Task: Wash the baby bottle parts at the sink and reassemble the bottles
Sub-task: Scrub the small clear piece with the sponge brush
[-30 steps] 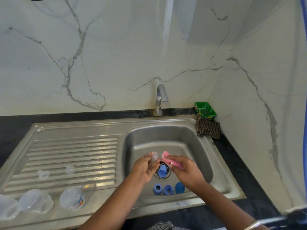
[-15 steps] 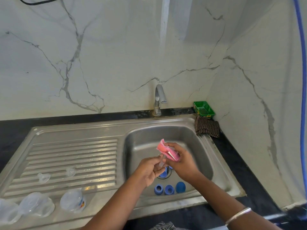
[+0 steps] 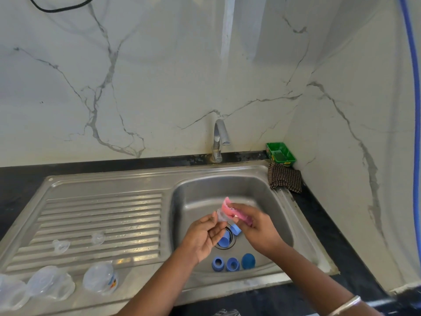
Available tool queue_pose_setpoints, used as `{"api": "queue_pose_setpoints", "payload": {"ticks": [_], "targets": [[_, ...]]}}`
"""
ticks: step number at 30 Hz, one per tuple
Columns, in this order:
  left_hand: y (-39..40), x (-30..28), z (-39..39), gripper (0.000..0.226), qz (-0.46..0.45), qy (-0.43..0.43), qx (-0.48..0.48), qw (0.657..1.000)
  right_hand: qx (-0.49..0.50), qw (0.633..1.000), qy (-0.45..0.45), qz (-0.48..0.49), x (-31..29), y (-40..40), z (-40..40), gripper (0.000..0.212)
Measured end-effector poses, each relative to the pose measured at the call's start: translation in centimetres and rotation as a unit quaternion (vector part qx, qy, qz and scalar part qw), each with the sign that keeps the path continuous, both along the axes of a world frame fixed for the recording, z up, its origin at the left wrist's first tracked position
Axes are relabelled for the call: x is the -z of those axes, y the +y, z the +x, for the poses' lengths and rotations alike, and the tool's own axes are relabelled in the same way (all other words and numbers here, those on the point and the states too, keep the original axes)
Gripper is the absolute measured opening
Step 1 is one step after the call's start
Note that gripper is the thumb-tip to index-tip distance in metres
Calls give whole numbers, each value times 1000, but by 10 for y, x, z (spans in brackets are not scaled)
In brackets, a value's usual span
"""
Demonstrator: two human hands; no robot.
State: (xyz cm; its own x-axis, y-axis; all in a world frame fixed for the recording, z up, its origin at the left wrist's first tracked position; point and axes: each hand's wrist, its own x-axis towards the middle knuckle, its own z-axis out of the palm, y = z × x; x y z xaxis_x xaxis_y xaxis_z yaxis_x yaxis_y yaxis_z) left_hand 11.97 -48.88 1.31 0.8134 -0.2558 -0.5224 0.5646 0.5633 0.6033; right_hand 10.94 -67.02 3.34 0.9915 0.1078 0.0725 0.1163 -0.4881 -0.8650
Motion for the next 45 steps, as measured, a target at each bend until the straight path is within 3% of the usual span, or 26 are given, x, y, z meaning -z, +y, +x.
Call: {"api": "queue_pose_setpoints", "payload": {"ticks": [4,9,14,20,28,32,39,45], "targets": [[-3,1,-3,23,-5,11,-6,1000,-40,992,-46,-111,-3,3,-1,34],[0,-1,-3,18,3,45,-25,999,-103,943,-155,-277,-10,3,-12,37],[5,3,-9,17,22,54,-14,998,-146,907,-181,-351,-14,-16,-14,38],[0,2,-8,18,62,36,13,997,-107,927,-174,-314,-21,-4,-10,39],[6,0,-12,16,22,67,3,997,-186,894,-226,-339,-18,-11,-20,44],[5,2,-16,16,21,61,13,998,-173,887,-231,-361,-20,-23,-17,45],[-2,2,-14,19,53,6,7,999,-119,915,-178,-341,-21,-9,-14,45],[9,0,-1,16,1,12,-57,998,-99,945,-114,-290,-1,-10,-25,41]]}}
